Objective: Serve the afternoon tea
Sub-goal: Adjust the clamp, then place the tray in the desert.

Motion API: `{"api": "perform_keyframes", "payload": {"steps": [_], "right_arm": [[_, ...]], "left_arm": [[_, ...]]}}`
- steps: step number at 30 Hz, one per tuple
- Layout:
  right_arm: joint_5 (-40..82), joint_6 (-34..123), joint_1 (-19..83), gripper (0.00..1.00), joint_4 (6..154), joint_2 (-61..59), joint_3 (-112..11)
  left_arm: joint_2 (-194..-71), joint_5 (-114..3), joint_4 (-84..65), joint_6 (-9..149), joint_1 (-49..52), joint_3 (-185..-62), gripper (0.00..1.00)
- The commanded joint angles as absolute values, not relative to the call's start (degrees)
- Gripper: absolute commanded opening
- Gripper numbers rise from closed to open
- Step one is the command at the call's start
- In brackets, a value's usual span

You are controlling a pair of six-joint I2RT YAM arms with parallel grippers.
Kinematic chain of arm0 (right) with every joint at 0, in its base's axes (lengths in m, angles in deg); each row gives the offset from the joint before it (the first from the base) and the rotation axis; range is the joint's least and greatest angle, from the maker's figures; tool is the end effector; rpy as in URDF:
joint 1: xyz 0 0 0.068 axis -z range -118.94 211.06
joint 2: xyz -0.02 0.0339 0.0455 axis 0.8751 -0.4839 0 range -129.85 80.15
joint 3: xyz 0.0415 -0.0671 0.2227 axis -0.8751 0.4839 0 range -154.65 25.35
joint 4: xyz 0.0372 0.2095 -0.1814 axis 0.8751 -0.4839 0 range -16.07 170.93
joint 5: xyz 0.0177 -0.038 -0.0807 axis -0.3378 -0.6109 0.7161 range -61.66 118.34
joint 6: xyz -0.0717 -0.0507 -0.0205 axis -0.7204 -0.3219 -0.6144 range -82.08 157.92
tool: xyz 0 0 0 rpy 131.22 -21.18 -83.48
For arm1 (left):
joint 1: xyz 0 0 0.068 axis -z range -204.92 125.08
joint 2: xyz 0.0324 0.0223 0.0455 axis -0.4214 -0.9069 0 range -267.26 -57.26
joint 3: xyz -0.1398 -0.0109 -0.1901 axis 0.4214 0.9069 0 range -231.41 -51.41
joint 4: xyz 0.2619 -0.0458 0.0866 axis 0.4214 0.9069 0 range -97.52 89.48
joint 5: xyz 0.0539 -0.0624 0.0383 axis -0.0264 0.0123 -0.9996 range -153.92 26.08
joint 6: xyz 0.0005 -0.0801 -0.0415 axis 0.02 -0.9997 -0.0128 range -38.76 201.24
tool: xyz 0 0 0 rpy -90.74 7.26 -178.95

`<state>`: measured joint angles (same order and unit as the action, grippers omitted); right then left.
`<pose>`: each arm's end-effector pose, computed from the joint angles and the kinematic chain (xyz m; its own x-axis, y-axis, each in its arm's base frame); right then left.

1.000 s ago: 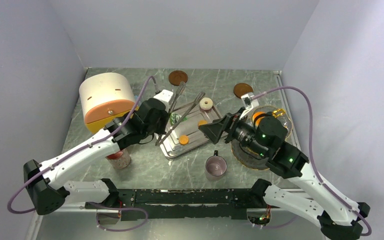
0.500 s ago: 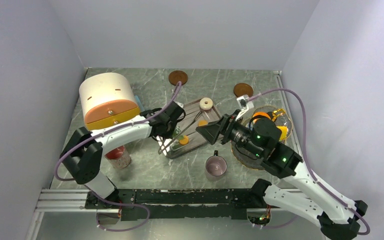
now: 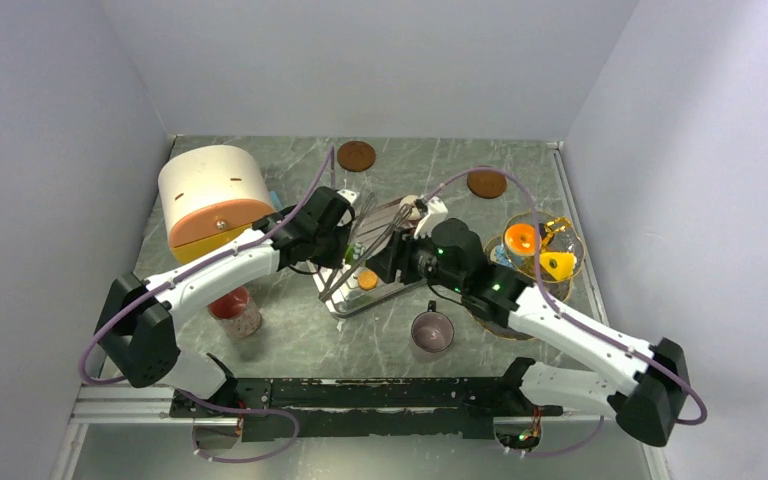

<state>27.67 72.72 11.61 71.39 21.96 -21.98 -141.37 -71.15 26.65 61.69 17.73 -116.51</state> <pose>0.2051 0.2412 0.2608 -0.6238 0.1487 -0.7673 -0.5003 0.6783 0.5382 0.2705 -0.2354 0.1856 -0.7612 0.2499 -0.5985 0.3841 0.9172 -0.1056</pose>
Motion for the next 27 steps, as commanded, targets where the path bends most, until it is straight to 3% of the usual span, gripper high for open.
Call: {"api": "perform_keyframes", "payload": {"steps": [1,9,27], "right_arm": [[28.82,75.33,11.54,0.55,77.9,15.99,-22.88],[38.71,80.2,11.35,0.56,75.68,3.63,-27.42],[50.99,85.52,10.79,0.47,73.61,-2.35,-30.4]], "left_arm": [[-139.12,-66.19,24.47,60.83,17.13,-116.89,0.05],[-137.19,-64.71,23.23,59.5,17.09,-116.55,0.05],[-141.92,-68.88,19.93,61.45,17.04,-113.9,0.05]]}}
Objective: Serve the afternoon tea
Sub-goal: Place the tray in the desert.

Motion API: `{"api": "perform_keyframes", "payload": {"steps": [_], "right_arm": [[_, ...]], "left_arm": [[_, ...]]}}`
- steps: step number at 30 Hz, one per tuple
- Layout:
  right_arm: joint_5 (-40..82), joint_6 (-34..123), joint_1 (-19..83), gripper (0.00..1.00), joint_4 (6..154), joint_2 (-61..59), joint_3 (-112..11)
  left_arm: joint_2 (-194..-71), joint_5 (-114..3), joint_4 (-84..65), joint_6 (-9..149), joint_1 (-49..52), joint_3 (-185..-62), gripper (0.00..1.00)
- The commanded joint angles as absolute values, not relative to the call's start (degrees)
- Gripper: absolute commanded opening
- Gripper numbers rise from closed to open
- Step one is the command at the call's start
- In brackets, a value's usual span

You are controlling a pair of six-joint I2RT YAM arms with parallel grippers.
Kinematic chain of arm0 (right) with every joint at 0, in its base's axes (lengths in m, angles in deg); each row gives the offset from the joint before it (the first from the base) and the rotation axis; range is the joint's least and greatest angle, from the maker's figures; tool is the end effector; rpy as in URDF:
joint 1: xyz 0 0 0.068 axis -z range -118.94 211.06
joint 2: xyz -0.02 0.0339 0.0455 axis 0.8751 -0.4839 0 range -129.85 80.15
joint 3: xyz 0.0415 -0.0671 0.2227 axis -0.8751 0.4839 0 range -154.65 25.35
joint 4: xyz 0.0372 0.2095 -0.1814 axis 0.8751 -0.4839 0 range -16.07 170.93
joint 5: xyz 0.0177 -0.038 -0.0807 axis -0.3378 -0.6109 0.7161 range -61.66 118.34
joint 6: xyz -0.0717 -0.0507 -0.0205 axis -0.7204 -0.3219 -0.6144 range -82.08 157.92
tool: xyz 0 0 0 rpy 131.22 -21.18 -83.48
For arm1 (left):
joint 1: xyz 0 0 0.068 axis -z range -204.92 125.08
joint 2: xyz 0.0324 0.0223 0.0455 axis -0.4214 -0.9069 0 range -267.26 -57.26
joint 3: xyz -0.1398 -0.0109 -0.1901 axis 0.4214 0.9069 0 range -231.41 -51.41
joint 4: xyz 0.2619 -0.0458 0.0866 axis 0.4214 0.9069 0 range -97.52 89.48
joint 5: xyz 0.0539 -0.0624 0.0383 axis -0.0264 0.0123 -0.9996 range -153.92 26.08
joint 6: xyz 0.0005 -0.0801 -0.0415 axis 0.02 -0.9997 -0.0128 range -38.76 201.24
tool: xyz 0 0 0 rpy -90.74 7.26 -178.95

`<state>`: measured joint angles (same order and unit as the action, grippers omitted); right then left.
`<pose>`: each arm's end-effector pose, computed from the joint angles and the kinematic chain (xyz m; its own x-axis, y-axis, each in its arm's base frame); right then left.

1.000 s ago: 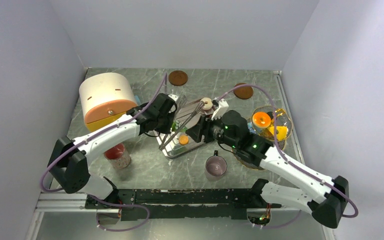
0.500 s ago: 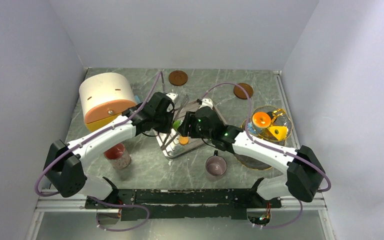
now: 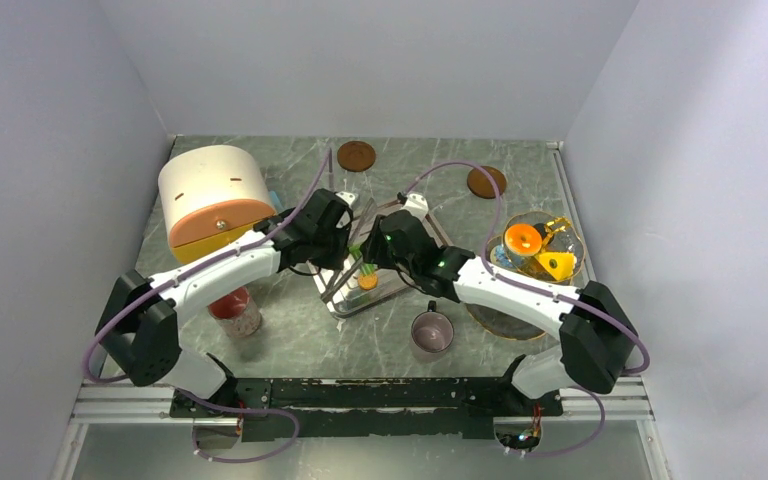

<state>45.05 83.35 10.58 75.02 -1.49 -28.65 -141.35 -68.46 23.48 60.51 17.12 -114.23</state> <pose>0.2565 0.2746 0.1841 -0.6645 0.2667 -0.6981 -0.1608 0.8612 0.4821 0.2710 -0.2358 0.1762 -0.7729 0.2218 -0.5945 0.3828 0.9102 -0.1581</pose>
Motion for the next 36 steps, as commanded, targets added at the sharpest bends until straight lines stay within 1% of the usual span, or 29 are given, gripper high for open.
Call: {"api": "perform_keyframes", "payload": {"steps": [1,5,7,11,16,24,34,36], "right_arm": [[51.45,85.75,10.81,0.47,72.65,-3.23,-31.23],[51.89,86.5,10.81,0.5,71.64,-4.91,-32.72],[52.06,86.53,10.85,0.52,72.1,-4.48,-32.52],[54.17,86.94,11.0,0.54,72.11,-3.01,-31.99],[52.89,87.27,11.59,0.53,74.49,-0.72,-30.37],[51.67,87.79,13.3,0.5,73.68,-4.14,-32.16],[49.26,88.62,13.51,0.5,73.2,-8.94,-36.14],[48.96,88.71,13.54,0.47,72.76,-9.54,-37.06]], "left_arm": [[-142.1,-69.08,19.83,61.4,17.08,-113.8,0.05],[-142.41,-70.21,19.46,61.54,17.07,-113.79,0.05],[-142.67,-70.98,19.6,61.57,17.12,-113.9,0.05],[-143.33,-73.0,19.66,61.9,17.1,-113.6,0.05],[-144.42,-73.56,19.09,62.42,17.09,-112.99,0.05],[-141.64,-73.71,17.41,62.41,17.14,-111.99,0.05],[-139.99,-74.26,14.38,63.13,17.23,-110.83,0.05],[-139.96,-74.86,13.87,63.27,17.21,-110.78,0.05]]}}
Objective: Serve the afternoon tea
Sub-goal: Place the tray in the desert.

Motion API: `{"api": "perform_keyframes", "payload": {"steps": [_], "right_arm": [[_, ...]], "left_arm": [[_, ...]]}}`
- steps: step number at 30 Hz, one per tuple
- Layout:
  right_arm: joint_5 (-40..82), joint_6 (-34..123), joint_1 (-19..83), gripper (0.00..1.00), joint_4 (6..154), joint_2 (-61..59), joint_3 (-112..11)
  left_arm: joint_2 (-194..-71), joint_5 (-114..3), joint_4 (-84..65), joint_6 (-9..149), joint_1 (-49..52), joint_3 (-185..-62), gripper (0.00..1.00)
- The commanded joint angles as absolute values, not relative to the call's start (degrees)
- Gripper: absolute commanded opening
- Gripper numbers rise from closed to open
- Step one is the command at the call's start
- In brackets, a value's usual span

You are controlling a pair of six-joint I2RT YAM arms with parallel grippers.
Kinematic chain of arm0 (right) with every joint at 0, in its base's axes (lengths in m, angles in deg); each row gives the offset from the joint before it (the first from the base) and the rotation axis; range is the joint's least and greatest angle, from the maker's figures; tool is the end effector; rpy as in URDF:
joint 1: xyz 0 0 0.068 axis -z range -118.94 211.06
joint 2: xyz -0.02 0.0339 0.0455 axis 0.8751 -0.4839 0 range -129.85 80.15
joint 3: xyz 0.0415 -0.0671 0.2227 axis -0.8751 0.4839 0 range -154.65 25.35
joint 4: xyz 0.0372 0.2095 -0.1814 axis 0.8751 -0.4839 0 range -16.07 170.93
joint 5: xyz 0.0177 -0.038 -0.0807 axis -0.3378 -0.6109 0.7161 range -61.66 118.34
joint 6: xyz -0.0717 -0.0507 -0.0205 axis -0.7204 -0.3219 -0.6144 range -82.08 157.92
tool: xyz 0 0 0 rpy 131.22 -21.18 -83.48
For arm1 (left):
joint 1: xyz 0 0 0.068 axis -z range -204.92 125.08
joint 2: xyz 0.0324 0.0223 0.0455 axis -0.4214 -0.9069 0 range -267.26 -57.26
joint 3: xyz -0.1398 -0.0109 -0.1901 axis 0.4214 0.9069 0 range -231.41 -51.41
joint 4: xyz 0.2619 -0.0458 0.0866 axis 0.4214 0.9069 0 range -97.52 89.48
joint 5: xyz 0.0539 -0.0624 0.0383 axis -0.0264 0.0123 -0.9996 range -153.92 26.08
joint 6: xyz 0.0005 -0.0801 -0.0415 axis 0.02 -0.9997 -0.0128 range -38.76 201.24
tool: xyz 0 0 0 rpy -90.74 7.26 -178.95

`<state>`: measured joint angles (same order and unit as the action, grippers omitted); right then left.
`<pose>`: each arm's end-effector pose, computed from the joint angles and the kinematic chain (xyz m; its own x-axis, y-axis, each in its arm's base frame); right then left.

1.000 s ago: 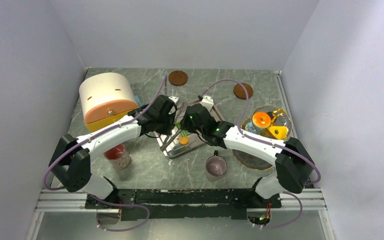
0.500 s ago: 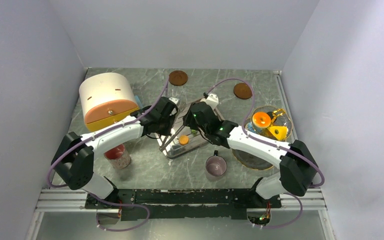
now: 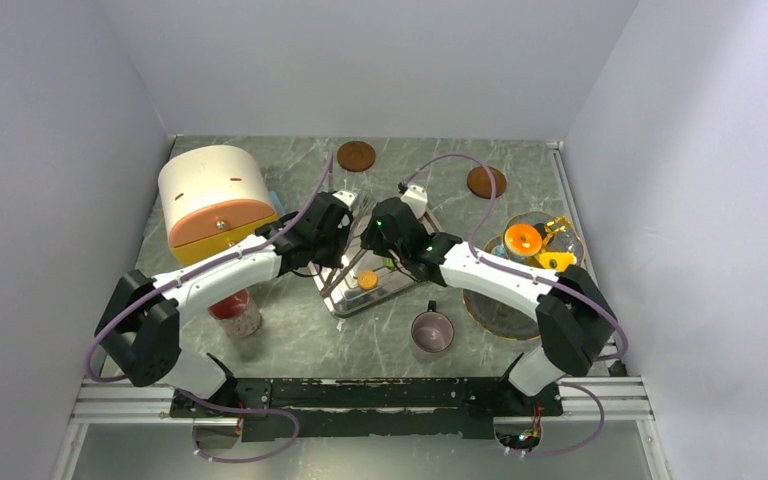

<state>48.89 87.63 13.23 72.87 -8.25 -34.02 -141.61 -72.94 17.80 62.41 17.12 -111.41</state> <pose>0.2849 0.2724 0.1735 -0.6478 0.3488 -0.6773 -0.0183 0.8817 0.4715 0.2778 -0.2335 0.1669 -0.7250 0.2245 -0.6511 0.3720 0.9233 -0.0958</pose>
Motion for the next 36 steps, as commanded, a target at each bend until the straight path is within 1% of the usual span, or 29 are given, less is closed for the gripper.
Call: {"api": "perform_keyframes", "payload": {"steps": [1,2,5,6,7,8,9,13,19,27,28,31,32,33,35,36], "right_arm": [[48.61,88.78,13.52,0.45,72.78,-9.81,-37.32],[48.4,88.73,13.51,0.41,72.71,-10.05,-37.67],[47.98,88.42,13.51,0.25,72.42,-9.98,-37.91],[48.07,88.21,13.51,0.18,72.66,-9.49,-37.41],[48.22,88.06,13.52,0.08,72.99,-8.89,-36.8],[48.65,87.87,13.51,0.02,73.09,-8.13,-36.11],[49.11,87.66,13.51,0.0,73.06,-7.4,-35.52],[51.04,86.9,13.67,0.0,72.72,-4.29,-33.36],[51.15,86.79,14.56,0.0,72.81,-1.23,-30.28],[52.46,87.22,15.01,0.0,72.46,0.81,-28.38],[52.13,87.1,14.96,0.0,72.86,0.64,-28.34],[47.81,86.14,15.01,0.0,74.21,-1.29,-30.25],[45.88,85.93,15.0,0.0,74.06,-2.31,-31.65],[42.57,85.83,15.01,0.0,73.74,-3.43,-33.19],[39.43,87.05,15.01,0.0,72.22,-5.52,-36.02],[38.46,87.85,15.01,0.0,72.36,-5.81,-36.65]], "left_arm": [[-139.96,-75.47,13.78,63.26,17.23,-110.94,0.05],[-139.92,-76.35,13.69,63.12,17.21,-110.99,0.05],[-139.72,-79.63,14.14,61.62,17.2,-111.51,0.05],[-139.66,-80.96,14.4,60.99,17.2,-111.72,0.05],[-139.62,-82.03,14.56,60.47,17.14,-111.9,0.05],[-139.61,-83.16,14.88,59.83,17.15,-112.14,0.05],[-139.69,-84.15,15.42,59.27,17.08,-112.45,0.05],[-139.72,-86.05,17.01,56.49,15.77,-113.45,0.05],[-138.13,-83.21,15.27,54.3,12.52,-112.62,0.05],[-138.58,-83.86,16.25,53.86,11.62,-113.21,0.05],[-138.37,-82.81,14.88,54.67,11.61,-113.07,0.05],[-137.59,-74.36,8.64,60.62,11.73,-111.67,0.05],[-137.36,-72.46,8.19,61.83,11.69,-111.49,0.07],[-137.0,-71.25,8.2,63.04,11.72,-111.48,0.13],[-135.86,-69.25,8.15,65.49,11.73,-111.04,0.24],[-135.15,-68.63,8.52,66.93,11.71,-111.11,0.29]]}}
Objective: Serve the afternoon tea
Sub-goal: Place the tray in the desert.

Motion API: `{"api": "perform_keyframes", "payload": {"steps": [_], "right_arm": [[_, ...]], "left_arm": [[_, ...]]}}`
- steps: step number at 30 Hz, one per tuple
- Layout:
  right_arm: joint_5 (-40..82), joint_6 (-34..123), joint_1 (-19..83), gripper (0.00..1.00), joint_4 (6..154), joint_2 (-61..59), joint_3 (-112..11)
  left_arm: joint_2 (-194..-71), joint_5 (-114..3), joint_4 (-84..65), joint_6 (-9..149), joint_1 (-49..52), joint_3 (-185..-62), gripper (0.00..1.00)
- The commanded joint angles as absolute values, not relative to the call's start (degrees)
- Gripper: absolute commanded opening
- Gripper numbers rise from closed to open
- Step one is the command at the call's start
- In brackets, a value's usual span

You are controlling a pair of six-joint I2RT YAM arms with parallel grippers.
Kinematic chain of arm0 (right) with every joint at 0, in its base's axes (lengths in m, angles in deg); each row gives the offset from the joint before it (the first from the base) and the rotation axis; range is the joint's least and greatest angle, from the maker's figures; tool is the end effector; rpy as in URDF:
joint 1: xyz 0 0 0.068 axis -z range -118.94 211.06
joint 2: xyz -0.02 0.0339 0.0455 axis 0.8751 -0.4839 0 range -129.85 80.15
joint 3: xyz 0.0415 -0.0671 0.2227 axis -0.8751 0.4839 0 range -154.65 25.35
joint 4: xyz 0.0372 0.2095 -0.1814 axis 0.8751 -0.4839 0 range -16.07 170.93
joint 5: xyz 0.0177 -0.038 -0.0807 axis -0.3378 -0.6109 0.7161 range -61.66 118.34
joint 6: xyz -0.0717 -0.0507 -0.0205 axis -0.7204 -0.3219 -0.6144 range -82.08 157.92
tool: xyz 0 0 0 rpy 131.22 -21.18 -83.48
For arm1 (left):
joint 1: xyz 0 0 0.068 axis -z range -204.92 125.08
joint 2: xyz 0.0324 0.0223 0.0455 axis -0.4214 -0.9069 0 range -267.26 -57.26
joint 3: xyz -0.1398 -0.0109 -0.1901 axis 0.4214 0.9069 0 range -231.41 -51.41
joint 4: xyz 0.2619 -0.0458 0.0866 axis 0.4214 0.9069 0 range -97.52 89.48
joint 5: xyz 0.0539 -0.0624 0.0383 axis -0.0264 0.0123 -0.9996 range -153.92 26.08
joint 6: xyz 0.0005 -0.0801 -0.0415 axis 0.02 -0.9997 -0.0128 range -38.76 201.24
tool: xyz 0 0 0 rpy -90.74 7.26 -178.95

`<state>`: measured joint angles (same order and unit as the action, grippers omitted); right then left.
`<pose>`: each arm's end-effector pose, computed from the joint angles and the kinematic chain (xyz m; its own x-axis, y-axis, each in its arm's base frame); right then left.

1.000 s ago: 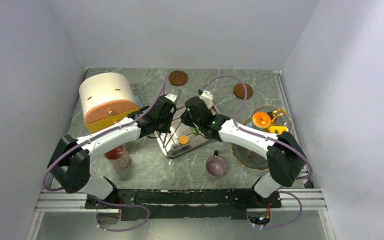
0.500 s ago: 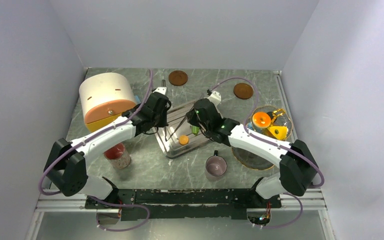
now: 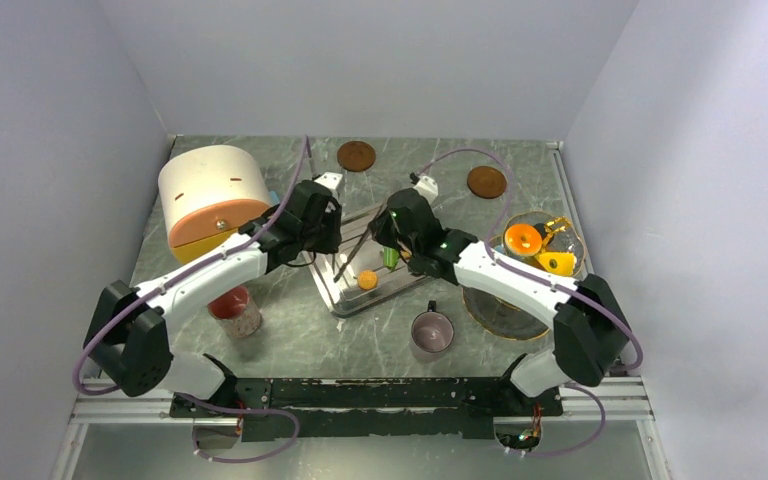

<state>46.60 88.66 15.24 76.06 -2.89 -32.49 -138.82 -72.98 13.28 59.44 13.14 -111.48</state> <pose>0.2882 0.2604 0.2042 -0.6020 0.4356 -0.6692 -0.0409 0.8202 0.5706 0.2978 -0.2171 0.1926 -0.6839 0.0698 -0.7262 0.2834 0.9426 -0.1764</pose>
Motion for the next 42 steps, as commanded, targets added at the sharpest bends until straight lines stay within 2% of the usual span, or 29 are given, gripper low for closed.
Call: {"api": "perform_keyframes", "payload": {"steps": [1,8,13,14,17,18,23,29,34,42], "right_arm": [[37.7,88.72,14.96,0.0,72.99,-5.82,-36.85],[38.19,95.22,15.01,0.0,71.86,-7.02,-40.34],[40.75,99.39,15.04,0.0,63.11,-10.79,-46.21],[40.69,100.28,15.01,0.0,60.68,-11.49,-47.42],[39.72,102.58,14.92,0.0,55.45,-12.33,-49.4],[39.11,103.66,14.92,0.0,54.12,-12.17,-49.39],[38.62,110.28,13.54,0.0,46.6,-9.9,-47.61],[38.98,120.99,9.27,0.0,39.19,-5.79,-43.54],[41.37,128.24,4.51,0.0,36.44,-1.57,-39.19],[41.09,133.81,1.23,0.0,33.64,-1.12,-35.82]], "left_arm": [[-134.44,-68.36,9.46,67.83,11.73,-111.33,0.33],[-127.59,-71.19,14.6,68.31,11.73,-110.06,0.59],[-124.89,-66.5,17.37,70.09,11.73,-110.39,0.66],[-124.99,-65.86,18.89,70.23,11.73,-111.22,0.7],[-124.4,-65.06,23.11,69.3,11.73,-114.22,0.92],[-123.7,-65.0,24.02,68.68,11.73,-114.97,0.94],[-119.26,-65.51,27.14,66.61,11.69,-117.36,0.97],[-119.39,-64.85,34.4,65.44,11.73,-121.09,0.98],[-117.88,-66.41,35.89,65.54,11.73,-120.09,0.98],[-116.02,-66.12,35.23,64.17,11.72,-117.57,0.98]]}}
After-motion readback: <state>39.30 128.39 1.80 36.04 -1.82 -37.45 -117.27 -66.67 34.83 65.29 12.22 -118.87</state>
